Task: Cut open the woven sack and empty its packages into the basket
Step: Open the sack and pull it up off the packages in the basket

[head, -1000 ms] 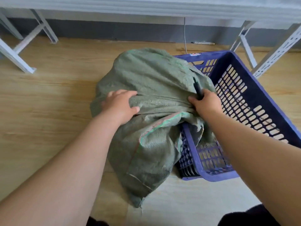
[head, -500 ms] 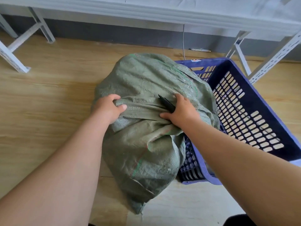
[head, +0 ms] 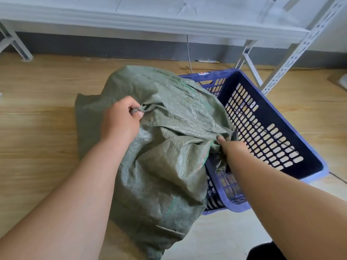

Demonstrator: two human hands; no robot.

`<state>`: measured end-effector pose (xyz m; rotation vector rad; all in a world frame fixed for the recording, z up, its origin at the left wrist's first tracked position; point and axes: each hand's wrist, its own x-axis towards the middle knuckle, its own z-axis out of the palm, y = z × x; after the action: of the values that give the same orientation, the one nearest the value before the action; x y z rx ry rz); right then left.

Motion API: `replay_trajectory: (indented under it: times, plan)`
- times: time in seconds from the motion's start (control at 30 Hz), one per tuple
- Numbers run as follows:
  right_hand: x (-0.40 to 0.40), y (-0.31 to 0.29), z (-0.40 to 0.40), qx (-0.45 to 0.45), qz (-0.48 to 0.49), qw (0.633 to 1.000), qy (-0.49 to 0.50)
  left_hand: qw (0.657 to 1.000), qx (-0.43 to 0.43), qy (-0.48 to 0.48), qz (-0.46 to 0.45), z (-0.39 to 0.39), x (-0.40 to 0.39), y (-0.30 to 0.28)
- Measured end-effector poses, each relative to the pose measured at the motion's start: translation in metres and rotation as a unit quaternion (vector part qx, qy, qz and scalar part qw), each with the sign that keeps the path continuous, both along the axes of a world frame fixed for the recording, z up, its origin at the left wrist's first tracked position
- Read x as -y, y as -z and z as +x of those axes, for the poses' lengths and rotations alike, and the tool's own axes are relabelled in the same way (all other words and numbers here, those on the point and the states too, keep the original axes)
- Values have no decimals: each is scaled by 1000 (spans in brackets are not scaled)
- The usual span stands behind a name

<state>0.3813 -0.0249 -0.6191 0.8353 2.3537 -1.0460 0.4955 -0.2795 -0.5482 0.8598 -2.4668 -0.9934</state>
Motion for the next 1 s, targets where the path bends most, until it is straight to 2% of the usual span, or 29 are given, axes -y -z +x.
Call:
replay_trajectory:
  times: [0.07, 0.13, 0.17, 0.2, 0.23, 0.27, 0.33, 0.37, 0.4, 0.43, 0.47, 0.5, 0.53, 0.57, 0.6, 0.67, 0.7, 0.73, 0.8, 0.83, 0.87, 0.93, 0.97, 1.0]
  plan:
    - [3, 12, 1, 60, -106, 992, 34, 1000, 22, -10, -10, 1, 0, 4]
    - [9, 25, -2, 114, -232, 964, 64, 999, 21, -13, -21, 0, 1, 3]
    - [12, 25, -3, 107, -271, 953, 83, 999, 15, -7, -27, -1, 1, 3]
    - [16, 22, -6, 70, -283, 951, 101, 999, 7, -1, -31, -1, 1, 4]
    - [18, 10, -8, -18, -265, 958, 112, 999, -1, 2, -32, -1, 0, 4]
    - [18, -4, -12, -142, -236, 953, 128, 999, -11, 3, -33, -2, -1, 4]
    - [9, -34, -17, -319, -145, 931, 102, 999, -33, -2, -34, -2, -3, 1]
    - [0, -48, -18, -370, -84, 923, 71, 998, -41, -3, -39, -3, -5, -1]
    - [-10, -48, -23, -382, -17, 924, 26, 998, -44, -1, -48, -3, -6, -2]
    - [-19, -48, -26, -334, 51, 940, -50, 997, -43, 7, -57, -4, -9, -3]
    - [-27, -39, -29, -206, 113, 960, -153, 997, -39, 21, -65, -5, -13, -2]
    - [-34, -30, -23, -34, 141, 957, -253, 996, -34, 37, -73, -6, -16, -1]
    - [-41, -18, -16, 114, 153, 932, -309, 995, -29, 51, -80, -7, -20, 1]
    - [-47, -8, -11, 175, 183, 904, -344, 994, -26, 59, -87, -9, -23, 1]
    - [-50, 1, -9, 154, 192, 911, -332, 994, -24, 62, -91, -10, -24, 2]
    - [-48, 8, -12, -11, 179, 965, -191, 994, -24, 60, -88, -12, -24, 3]
    - [-42, 6, -12, -111, 142, 976, -119, 994, -22, 59, -85, -12, -24, 4]
    - [-31, -4, -12, -189, 91, 974, -89, 995, -18, 59, -83, -13, -24, 5]
    - [-2, -31, -11, -268, -25, 954, -129, 994, -14, 60, -85, -14, -25, 5]
    - [12, -43, -8, -277, -65, 942, -178, 994, -11, 59, -88, -14, -25, 5]
    - [25, -50, -7, -250, -78, 933, -247, 995, -8, 56, -87, -14, -26, 4]
    - [42, -54, -4, -129, -27, 917, -377, 995, -10, 55, -81, -13, -27, 2]
    - [47, -57, -2, -114, 4, 911, -397, 996, -8, 55, -75, -13, -27, 0]
    - [53, -62, -2, -142, -2, 915, -378, 996, -6, 54, -67, -12, -27, -2]
